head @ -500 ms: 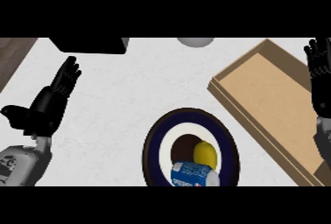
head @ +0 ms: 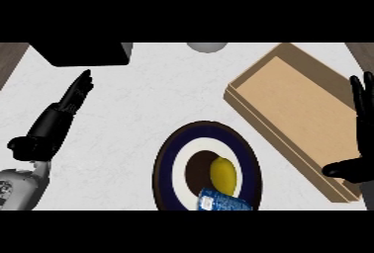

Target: Pick the can from the plate and place it in the cardboard box

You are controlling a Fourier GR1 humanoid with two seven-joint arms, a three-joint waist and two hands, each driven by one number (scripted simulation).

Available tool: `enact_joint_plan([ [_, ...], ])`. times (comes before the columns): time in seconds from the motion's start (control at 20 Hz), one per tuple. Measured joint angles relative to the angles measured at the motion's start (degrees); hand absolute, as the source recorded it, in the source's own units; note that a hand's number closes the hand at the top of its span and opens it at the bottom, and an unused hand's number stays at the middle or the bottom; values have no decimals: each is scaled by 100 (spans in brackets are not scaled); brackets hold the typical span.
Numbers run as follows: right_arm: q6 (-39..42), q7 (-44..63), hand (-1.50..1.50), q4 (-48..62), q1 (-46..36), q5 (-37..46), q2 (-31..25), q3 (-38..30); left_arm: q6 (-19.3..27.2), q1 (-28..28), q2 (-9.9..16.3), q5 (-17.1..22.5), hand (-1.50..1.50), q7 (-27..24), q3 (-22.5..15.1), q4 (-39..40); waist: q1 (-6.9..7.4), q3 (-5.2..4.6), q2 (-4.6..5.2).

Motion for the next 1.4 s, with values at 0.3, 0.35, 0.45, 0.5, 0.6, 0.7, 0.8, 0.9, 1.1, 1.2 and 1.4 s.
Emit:
enact_joint_plan([
  [0.3,516,-1822,-150,437,580,969,83,35,-236,-34,-48,-127,0,-118,-117,33,97,-13,38],
  [0.35,412,-1984,-150,407,631,1225,90,78,-232,-67,-85,-148,0,-105,-132,48,99,-26,34],
  [0.45,267,-2171,-150,260,750,1593,15,95,-230,-66,-117,-199,0,-103,-143,32,103,-35,27],
  [0.5,204,-2196,-150,149,791,1781,-41,118,-243,-26,-117,-225,0,-155,-137,40,107,-32,27],
  [0.6,117,-2244,-150,-96,994,2125,-180,174,-316,-35,-116,-204,0,-174,-87,72,96,-29,26],
  [0.7,-29,-2242,-150,-361,1117,2593,-326,284,-340,-29,-103,-245,0,-174,-72,87,92,-27,23],
  [0.8,-146,-2216,-150,-661,1264,3010,-542,347,-367,-63,-117,-246,0,-160,-43,119,73,-28,21],
  [0.9,-273,-2157,-150,-1091,1504,3459,-670,491,-397,5,-119,-247,0,-228,-7,131,60,-29,14],
  [1.1,-506,-1747,-150,-2156,2032,4248,-843,731,-451,73,-136,-282,0,-263,40,173,33,-32,8],
  [1.2,-679,-1443,-150,-2613,2305,4685,-834,855,-437,86,-181,-327,0,-196,31,109,39,-31,7],
  [1.4,-827,-830,-150,-3467,2904,5475,-785,1146,-536,67,-233,-362,0,-264,121,192,45,-30,15],
])
